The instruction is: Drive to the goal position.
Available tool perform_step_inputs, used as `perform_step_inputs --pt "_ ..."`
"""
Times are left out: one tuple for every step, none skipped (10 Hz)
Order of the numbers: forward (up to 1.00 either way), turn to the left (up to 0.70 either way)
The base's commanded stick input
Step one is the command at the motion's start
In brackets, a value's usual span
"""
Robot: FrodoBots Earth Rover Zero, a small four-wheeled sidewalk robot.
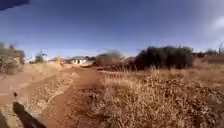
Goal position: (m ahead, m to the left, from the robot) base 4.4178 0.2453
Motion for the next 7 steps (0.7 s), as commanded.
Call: perform_step_inputs --pt "0.48 0.48" --pt "0.48 0.48" --pt "0.48 0.48" --pt "0.48 0.48" --pt "0.48 0.47" --pt "0.49 0.27" --pt "0.5 0.07"
